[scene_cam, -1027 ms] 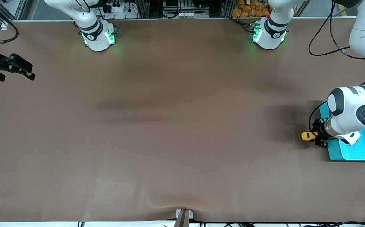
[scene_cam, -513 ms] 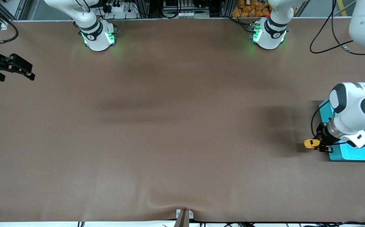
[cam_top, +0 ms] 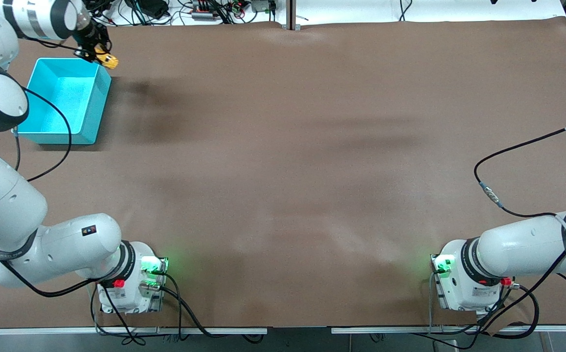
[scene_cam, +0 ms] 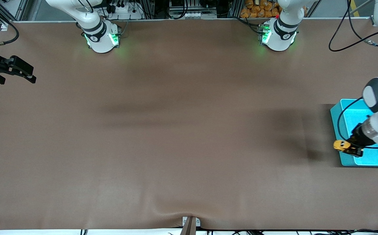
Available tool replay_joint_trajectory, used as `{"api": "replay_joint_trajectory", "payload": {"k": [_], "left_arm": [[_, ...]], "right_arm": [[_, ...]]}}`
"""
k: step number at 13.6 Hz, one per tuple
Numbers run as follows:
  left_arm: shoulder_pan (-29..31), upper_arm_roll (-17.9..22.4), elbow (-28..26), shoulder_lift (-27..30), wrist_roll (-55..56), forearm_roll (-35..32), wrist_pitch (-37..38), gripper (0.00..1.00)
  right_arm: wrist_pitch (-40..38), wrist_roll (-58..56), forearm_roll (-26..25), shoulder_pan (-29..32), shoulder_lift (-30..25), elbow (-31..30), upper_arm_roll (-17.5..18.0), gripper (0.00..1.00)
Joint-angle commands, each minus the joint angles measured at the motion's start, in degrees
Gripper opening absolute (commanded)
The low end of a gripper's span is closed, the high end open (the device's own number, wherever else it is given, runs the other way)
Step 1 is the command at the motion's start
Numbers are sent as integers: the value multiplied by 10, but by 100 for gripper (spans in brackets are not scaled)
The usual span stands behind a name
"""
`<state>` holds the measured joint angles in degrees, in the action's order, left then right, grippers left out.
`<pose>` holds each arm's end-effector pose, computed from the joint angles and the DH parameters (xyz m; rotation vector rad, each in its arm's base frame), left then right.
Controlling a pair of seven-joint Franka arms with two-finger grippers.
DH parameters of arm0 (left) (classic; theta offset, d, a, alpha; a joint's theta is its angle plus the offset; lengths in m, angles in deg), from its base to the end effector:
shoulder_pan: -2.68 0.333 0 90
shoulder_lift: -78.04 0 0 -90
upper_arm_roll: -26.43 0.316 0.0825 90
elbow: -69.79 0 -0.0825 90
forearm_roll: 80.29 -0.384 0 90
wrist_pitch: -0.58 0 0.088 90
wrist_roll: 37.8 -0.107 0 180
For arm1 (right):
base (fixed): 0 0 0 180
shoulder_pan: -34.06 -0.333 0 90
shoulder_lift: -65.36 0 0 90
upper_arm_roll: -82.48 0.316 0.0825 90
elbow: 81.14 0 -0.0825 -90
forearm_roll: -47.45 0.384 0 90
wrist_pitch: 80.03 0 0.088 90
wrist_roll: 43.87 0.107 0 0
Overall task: Wind and store yellow beetle car
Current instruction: 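Grasp the car with the left gripper and lift it over the box, then lower the car into the teal box and open the left gripper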
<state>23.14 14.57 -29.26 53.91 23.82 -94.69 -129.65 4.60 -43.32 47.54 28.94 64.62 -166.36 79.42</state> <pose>0.6609 0.1202 0.3566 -2.6294 -1.6104 -0.2695 0.5406 0.0194 0.6623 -3.1390 -0.0416 -0.0040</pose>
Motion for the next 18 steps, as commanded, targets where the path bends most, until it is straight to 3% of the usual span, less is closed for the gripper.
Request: {"api": "replay_joint_trajectory", "payload": {"k": [1,10,18], "left_arm": [[40,-4,17,1,-110,-10,19,0],[115,-4,12,-20,-472,-6,19,0],[164,-7,13,-49,-677,31,9,0]], "right_arm": [[0,9,-3,-4,-5,0,-3,100],[0,7,-2,-2,-4,-1,-4,100],[0,6,-2,-2,-4,-1,-5,100]]}}
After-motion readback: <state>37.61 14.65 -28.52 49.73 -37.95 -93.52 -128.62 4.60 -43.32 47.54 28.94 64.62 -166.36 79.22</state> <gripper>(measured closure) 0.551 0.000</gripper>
